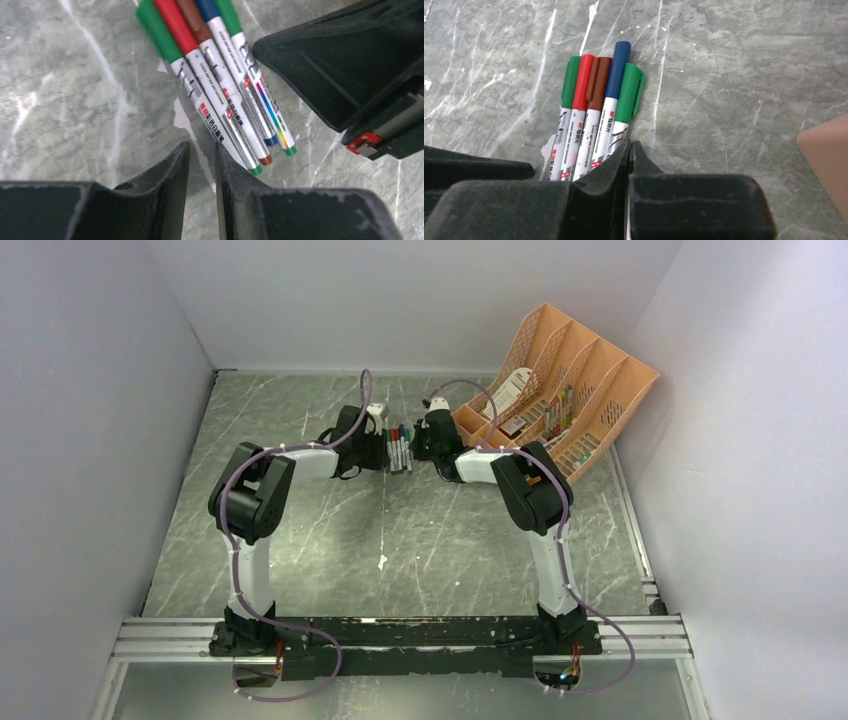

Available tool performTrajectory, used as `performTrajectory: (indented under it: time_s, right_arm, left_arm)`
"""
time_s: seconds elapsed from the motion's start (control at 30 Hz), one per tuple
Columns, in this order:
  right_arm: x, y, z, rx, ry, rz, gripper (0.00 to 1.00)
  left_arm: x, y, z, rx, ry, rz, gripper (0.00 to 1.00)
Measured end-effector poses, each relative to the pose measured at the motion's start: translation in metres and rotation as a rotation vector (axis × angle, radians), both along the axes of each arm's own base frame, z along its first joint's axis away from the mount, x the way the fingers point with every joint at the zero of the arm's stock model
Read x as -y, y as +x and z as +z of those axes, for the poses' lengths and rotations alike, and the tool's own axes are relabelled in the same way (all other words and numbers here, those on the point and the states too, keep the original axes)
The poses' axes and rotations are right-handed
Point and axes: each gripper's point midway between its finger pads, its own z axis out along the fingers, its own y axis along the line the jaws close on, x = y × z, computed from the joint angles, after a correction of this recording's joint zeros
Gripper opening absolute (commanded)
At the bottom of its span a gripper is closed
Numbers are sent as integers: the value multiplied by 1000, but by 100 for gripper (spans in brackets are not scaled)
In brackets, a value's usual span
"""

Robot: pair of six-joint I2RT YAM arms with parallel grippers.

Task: Insert the pens into the pen caps

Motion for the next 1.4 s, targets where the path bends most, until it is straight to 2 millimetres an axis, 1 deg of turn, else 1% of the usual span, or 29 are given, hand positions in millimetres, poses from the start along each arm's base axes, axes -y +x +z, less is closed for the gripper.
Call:
performTrajectory:
  time_s: [0.13, 0.27, 0.37, 0.53, 0.57, 0.6, 0.63, 0.67, 0.73, 0.8, 0.83, 0.87, 0.9, 1.0, 1.07, 1.1, 1.13, 1.2, 1.3, 1.4]
  right_arm:
    - [0, 1, 0, 2, -2, 1, 0]
    - [1, 1, 0, 4, -4, -1, 0]
    - [7, -3, 1, 5, -10, -9, 0]
    - [25, -17, 2, -5, -40, -32, 0]
    - [29, -22, 3, -7, -47, -39, 5]
    - [34, -27, 7, -7, -50, -45, 13]
    - [38, -31, 11, -3, -50, -48, 21]
    - [43, -37, 19, 5, -46, -52, 32]
    - [49, -48, 39, 38, -21, -54, 50]
    - [54, -61, 70, 100, 21, -36, 71]
    - [54, -67, 80, 122, 38, -21, 86]
    - [54, -73, 93, 151, 48, 1, 97]
    - [55, -78, 104, 172, 58, 17, 100]
    - [59, -86, 130, 199, 68, 6, 100]
    - [64, -87, 139, 179, 56, -30, 100]
    - [67, -86, 143, 171, 39, -50, 100]
    - [72, -86, 146, 171, 18, -76, 100]
    - [81, -92, 148, 172, -17, -108, 100]
    - [91, -107, 149, 172, -48, -120, 100]
    - [100, -119, 151, 177, -58, -123, 100]
  left_arm:
    - [9, -6, 0, -2, -3, -19, 35]
    - [11, -7, -1, -2, -4, -21, 36]
    - [8, -8, 0, -1, -5, -16, 36]
    - [-8, -14, 1, -19, 11, 5, 37]
    - [-12, -17, 1, -23, 17, 12, 37]
    - [-18, -21, 2, -26, 25, 21, 39]
    - [-23, -26, 4, -27, 30, 29, 41]
    - [-26, -30, 7, -24, 31, 37, 43]
    - [-36, -41, 21, 8, 22, 67, 52]
    - [-41, -47, 49, 90, -15, 91, 59]
    - [-42, -49, 66, 143, -42, 105, 62]
    - [-44, -50, 85, 201, -75, 126, 63]
    - [-46, -52, 108, 271, -111, 152, 64]
    - [-55, -57, 173, 442, -229, 226, 65]
    - [-59, -58, 203, 509, -283, 259, 65]
    - [-61, -59, 214, 532, -303, 271, 65]
    - [-63, -60, 220, 544, -316, 279, 65]
    - [-63, -61, 226, 553, -333, 286, 65]
    - [-63, -62, 226, 545, -344, 290, 61]
    - [-63, -63, 224, 531, -351, 294, 60]
